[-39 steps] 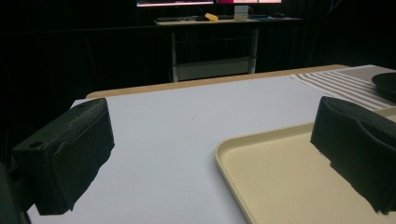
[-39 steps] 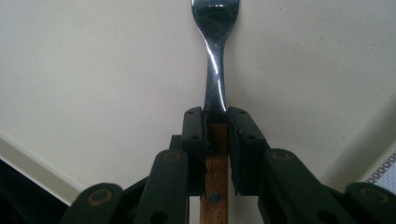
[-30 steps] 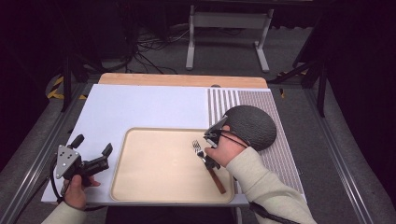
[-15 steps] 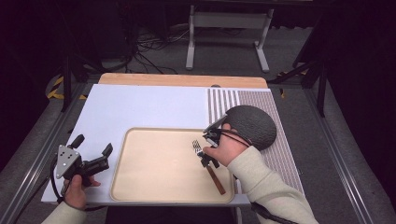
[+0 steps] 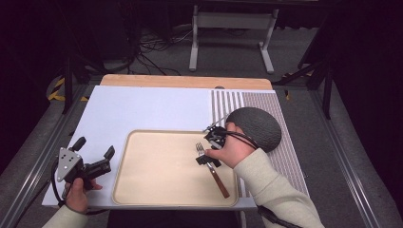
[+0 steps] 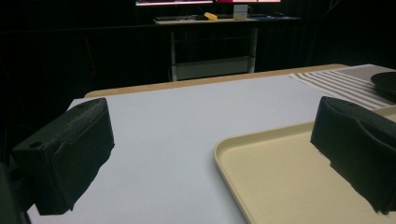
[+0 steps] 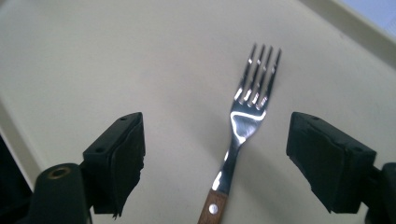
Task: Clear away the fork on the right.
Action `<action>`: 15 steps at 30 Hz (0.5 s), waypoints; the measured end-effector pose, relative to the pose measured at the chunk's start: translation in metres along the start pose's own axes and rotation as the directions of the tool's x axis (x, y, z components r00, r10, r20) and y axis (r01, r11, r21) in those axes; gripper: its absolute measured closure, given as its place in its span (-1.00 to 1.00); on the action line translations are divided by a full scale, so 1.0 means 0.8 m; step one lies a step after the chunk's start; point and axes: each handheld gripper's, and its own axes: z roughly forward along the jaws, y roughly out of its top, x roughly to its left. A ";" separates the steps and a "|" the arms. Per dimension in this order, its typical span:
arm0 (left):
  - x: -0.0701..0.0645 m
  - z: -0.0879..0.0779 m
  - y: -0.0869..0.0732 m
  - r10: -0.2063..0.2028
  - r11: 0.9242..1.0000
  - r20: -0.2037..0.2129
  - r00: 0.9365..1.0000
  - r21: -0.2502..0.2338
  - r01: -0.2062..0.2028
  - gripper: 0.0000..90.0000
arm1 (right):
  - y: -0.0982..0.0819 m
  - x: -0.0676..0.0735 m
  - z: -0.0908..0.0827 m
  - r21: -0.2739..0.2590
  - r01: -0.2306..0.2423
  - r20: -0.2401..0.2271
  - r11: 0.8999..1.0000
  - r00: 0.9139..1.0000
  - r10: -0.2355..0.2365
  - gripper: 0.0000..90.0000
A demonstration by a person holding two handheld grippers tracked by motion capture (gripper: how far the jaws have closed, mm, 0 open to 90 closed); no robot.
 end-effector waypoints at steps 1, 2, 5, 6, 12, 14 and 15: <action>0.000 0.000 0.000 0.000 1.000 0.000 1.000 0.000 0.000 -1.00 | 0.002 0.001 0.001 -0.025 0.070 -0.020 0.997 0.997 -0.071 -0.45; 0.000 0.000 0.000 0.000 1.000 0.000 1.000 0.000 0.000 -1.00 | 0.002 0.001 0.001 -0.025 0.070 -0.020 0.997 0.997 -0.071 -0.45; 0.000 0.000 0.000 0.002 1.000 0.001 1.000 -0.002 -0.002 -1.00 | 0.004 0.001 0.005 -0.055 0.197 -0.030 0.979 0.980 -0.199 -0.23; 0.000 0.000 0.000 0.000 1.000 0.002 1.000 -0.001 0.000 -1.00 | 0.005 0.002 0.006 -0.061 0.228 -0.026 0.972 0.973 -0.229 -0.14; 0.000 0.000 0.000 0.002 1.000 0.001 1.000 -0.002 -0.002 -1.00 | 0.006 0.003 0.013 -0.056 0.370 -0.032 0.927 0.927 -0.372 0.49; 0.000 0.000 0.000 0.002 1.000 0.002 1.000 -0.002 -0.002 -1.00 | 0.007 0.003 0.018 -0.045 0.422 -0.034 0.906 0.905 -0.424 0.65; 0.000 0.000 0.000 0.002 1.000 0.002 1.000 -0.002 -0.002 -1.00 | 0.007 0.002 0.020 -0.038 0.435 -0.040 0.899 0.899 -0.437 0.73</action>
